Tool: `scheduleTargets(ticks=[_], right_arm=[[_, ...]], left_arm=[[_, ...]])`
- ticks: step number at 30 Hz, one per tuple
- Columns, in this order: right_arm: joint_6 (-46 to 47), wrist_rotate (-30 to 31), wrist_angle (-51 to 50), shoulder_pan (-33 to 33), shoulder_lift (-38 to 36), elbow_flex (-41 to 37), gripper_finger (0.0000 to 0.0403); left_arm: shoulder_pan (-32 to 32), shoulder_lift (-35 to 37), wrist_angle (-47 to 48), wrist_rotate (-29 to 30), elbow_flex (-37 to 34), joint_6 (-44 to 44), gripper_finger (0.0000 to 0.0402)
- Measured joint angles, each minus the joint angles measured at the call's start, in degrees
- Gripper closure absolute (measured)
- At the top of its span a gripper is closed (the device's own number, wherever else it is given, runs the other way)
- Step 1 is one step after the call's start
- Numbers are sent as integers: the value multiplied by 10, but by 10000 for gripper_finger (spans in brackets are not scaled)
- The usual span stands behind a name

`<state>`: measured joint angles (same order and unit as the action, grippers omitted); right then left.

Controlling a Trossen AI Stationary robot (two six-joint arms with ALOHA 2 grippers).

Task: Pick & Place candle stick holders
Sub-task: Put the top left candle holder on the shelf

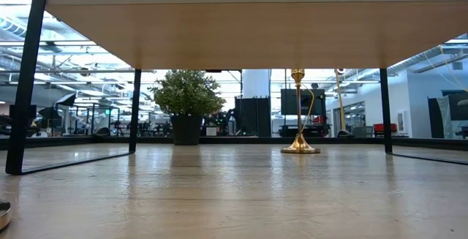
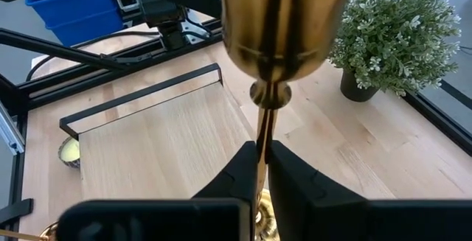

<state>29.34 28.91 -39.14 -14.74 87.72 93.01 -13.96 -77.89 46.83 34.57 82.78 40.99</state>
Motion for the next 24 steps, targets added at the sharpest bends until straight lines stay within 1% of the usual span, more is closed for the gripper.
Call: scheduleTargets(ticks=[5,24], right_arm=[[16,13,-11,0,0,0,388],[30,14,-36,0,0,1,389]], left_arm=[[0,0,0,0,0,0,401],[0,0,0,0,0,-3,401]])
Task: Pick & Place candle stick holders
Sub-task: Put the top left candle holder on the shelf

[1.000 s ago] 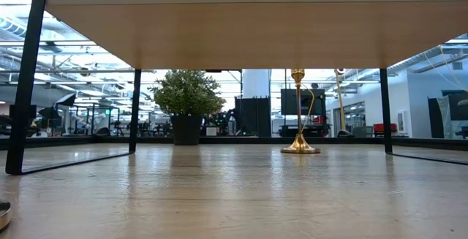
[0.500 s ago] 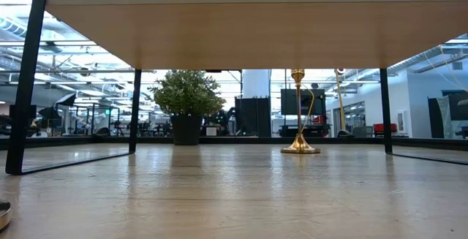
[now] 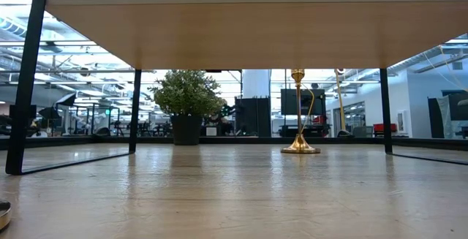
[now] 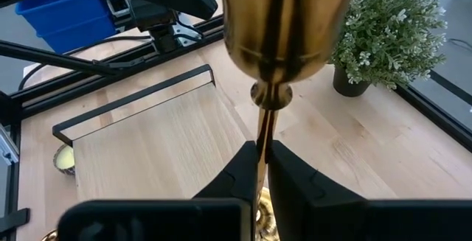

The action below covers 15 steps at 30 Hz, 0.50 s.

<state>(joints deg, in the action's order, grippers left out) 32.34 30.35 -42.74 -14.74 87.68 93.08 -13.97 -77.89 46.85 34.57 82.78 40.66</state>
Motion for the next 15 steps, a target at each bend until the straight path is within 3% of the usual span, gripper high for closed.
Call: scheduleTargets(ticks=[15], right_arm=[[11,-2,-24,-4,-17,-1,389]], left_arm=[[0,0,-1,0,0,-2,401]])
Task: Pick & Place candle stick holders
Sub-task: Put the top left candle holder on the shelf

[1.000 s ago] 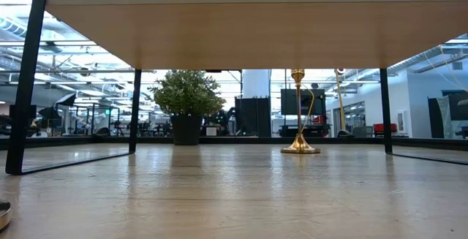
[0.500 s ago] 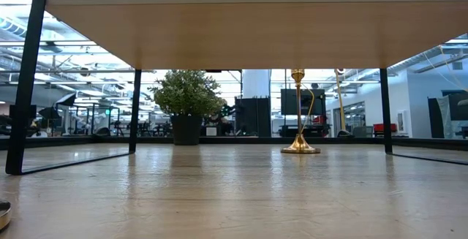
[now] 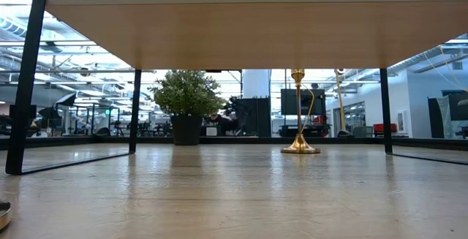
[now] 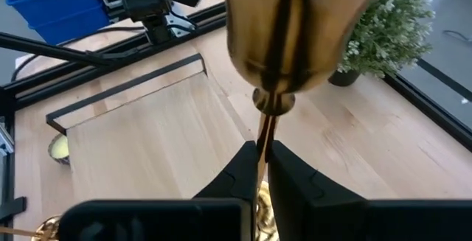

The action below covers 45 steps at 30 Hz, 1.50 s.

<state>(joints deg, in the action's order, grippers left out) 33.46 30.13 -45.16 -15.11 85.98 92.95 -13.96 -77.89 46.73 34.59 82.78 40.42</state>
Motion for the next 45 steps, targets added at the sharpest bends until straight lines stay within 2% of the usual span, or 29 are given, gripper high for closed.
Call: scheduleTargets(ticks=[45], right_arm=[[-31,0,33,1,2,-1,383]], left_arm=[[5,0,-16,14,0,1,401]])
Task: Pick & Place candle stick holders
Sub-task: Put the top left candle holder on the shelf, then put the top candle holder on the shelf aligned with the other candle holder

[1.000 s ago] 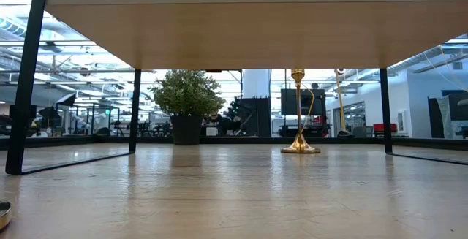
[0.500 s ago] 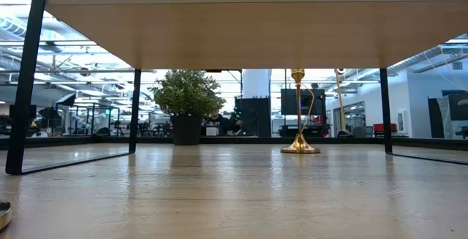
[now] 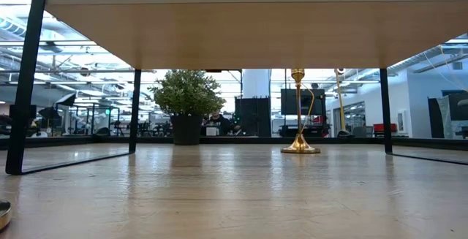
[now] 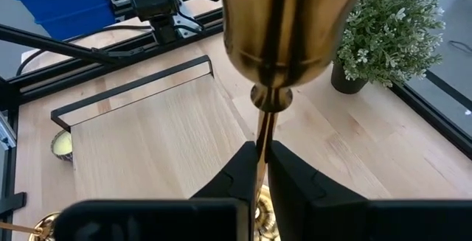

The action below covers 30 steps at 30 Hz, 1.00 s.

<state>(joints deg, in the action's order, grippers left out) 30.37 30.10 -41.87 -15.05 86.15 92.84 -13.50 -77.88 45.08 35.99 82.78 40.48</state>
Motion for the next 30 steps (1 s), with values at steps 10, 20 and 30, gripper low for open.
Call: scheduleTargets(ticks=[10,20,30], right_arm=[[-4,-1,0,0,2,1,382],[-6,-1,1,0,2,1,340],[4,-6,-3,0,2,1,269]], left_arm=[[0,0,0,0,0,-3,401],[0,0,1,0,0,-8,401],[0,0,1,0,0,-12,401]])
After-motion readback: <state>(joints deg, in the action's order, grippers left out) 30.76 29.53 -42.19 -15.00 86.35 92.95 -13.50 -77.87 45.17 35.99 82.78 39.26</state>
